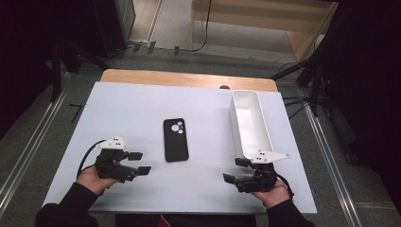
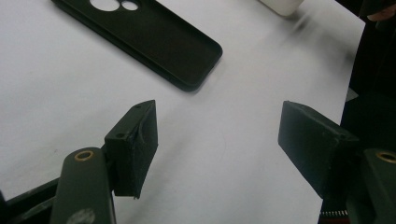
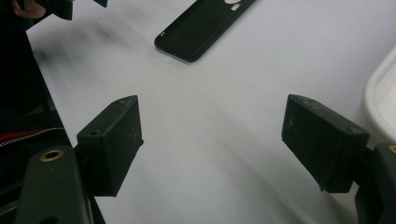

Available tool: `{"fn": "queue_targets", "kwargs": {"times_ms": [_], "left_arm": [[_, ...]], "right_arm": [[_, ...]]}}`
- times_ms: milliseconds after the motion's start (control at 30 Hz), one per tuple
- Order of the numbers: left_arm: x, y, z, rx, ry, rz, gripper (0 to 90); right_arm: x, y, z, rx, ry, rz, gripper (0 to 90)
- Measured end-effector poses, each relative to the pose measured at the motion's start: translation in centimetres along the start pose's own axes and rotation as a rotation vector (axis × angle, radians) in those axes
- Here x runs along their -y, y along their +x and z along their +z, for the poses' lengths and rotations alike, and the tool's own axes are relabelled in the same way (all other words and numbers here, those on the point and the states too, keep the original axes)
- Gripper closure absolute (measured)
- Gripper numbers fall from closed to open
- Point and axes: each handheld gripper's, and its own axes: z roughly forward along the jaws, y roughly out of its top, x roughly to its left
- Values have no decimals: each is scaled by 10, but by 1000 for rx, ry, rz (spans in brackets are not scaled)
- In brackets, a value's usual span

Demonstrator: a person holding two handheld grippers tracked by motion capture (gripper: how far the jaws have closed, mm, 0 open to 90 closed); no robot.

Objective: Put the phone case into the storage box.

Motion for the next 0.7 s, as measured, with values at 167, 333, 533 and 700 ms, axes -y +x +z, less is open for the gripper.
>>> {"fn": "queue_targets", "kwargs": {"times_ms": [167,333,533,700], "left_arm": [[0,0,0,1,4,0,283],[0,0,1,-2,1,-3,283],[1,2,1,-10,9,-6,283],[2,3,0,-27,24,3,283]], "right_arm": [[0,0,0,-5,-6,5,188],[-1,0,-1,-8,-12,13,188],[-1,1,-2,-14,-7,20,188],[0,3,-6,-6,-19,9,188]]}}
